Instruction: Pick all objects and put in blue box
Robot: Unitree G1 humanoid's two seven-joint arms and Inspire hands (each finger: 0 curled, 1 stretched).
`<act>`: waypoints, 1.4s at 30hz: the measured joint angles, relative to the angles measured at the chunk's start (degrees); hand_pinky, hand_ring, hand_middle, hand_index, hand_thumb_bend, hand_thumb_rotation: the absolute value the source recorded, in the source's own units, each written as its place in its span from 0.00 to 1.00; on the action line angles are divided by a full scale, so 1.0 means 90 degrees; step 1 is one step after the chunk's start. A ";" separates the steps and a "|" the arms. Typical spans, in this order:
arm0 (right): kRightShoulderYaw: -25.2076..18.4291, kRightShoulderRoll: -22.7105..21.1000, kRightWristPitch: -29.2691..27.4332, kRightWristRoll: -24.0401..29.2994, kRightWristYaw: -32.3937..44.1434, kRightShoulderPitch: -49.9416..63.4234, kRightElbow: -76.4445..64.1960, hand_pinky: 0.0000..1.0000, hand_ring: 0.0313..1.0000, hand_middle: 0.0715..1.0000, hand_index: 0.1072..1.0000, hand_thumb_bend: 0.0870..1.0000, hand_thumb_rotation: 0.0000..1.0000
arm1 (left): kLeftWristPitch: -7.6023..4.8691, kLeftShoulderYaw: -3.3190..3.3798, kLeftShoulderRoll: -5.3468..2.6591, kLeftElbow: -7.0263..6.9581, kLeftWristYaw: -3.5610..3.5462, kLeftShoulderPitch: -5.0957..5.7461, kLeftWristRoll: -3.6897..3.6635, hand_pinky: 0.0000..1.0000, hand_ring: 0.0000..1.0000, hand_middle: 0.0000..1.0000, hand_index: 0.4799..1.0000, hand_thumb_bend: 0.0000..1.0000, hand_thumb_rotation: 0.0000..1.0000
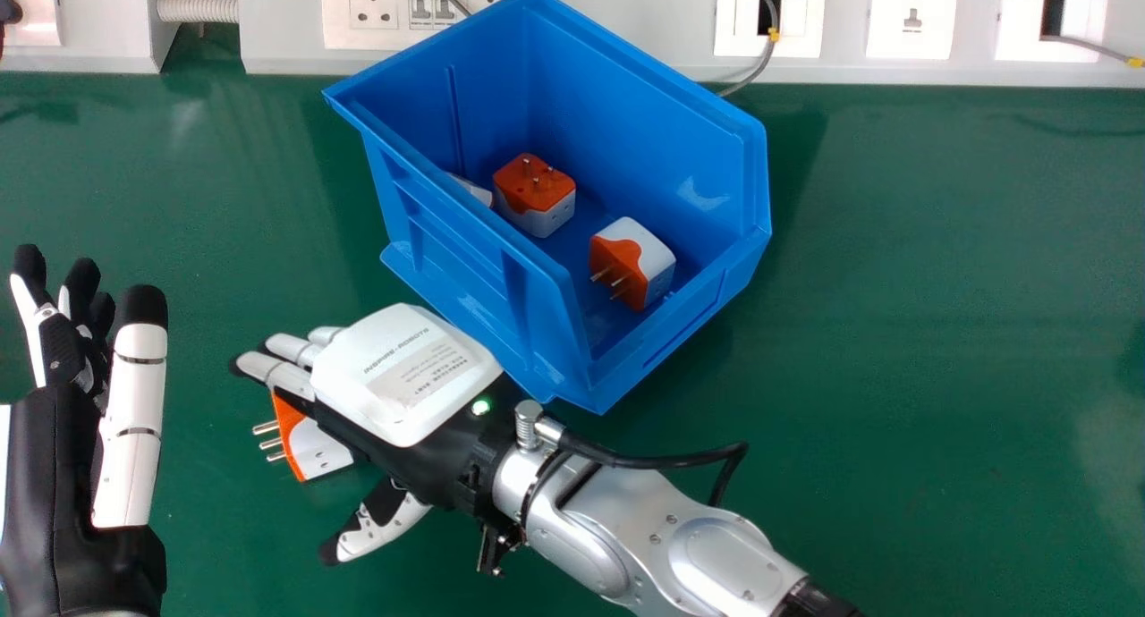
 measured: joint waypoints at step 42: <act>0.0363 0.0477 0.0165 0.0216 -0.0004 -0.1479 0.1888 0.69 0.78 0.82 0.80 0.44 0.41 | -0.0712 -0.0291 -0.0336 -0.0419 0.0046 0.0670 0.0441 1.00 1.00 1.00 1.00 0.37 0.92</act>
